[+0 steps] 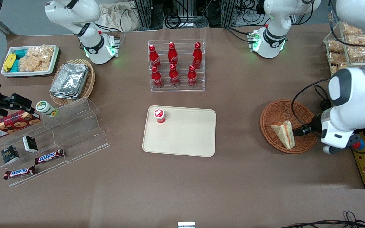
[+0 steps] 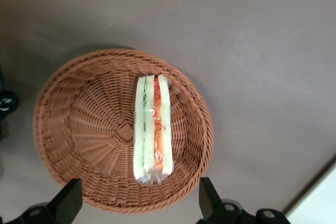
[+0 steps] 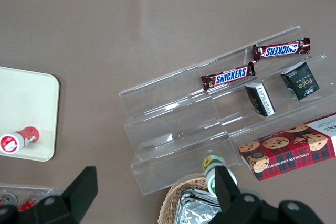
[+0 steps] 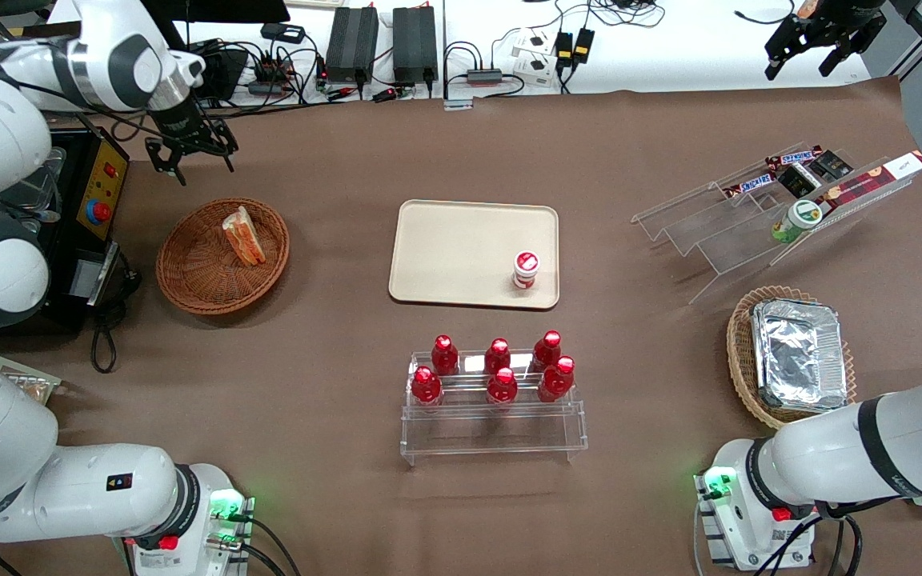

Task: Place sandwich from basket to tray
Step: 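Lower the open left gripper around the sandwich and close it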

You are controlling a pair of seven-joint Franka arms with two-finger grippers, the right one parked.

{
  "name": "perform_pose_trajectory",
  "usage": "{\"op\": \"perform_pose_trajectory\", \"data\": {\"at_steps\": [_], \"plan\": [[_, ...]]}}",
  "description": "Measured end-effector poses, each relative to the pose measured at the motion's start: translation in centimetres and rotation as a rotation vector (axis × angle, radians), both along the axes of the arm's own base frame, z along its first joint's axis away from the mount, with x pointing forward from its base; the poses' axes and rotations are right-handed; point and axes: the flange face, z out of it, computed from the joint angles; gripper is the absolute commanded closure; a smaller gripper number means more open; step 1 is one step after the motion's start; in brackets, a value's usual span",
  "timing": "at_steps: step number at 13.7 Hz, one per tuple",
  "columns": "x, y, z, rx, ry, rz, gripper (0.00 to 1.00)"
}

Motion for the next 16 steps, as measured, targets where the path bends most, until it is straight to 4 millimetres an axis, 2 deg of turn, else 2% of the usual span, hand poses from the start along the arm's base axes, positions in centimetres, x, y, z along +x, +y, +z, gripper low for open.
{"op": "perform_pose_trajectory", "data": {"at_steps": [4, 8, 9, 12, 13, 14, 16], "plan": [[-0.7, -0.2, -7.3, -0.005, 0.022, 0.002, 0.0], [-1.6, -0.6, -11.7, -0.01, 0.031, 0.002, 0.02], [-1.8, -0.6, -12.5, -0.01, 0.035, 0.001, 0.15], [-2.2, -0.6, -13.3, -0.005, 0.047, -0.004, 0.63], [-2.2, -0.6, -13.3, -0.004, 0.047, -0.006, 0.74], [-2.2, -0.6, -13.3, -0.003, 0.046, -0.006, 0.8], [-2.0, -0.6, -12.6, -0.002, 0.035, -0.008, 0.83]]}}
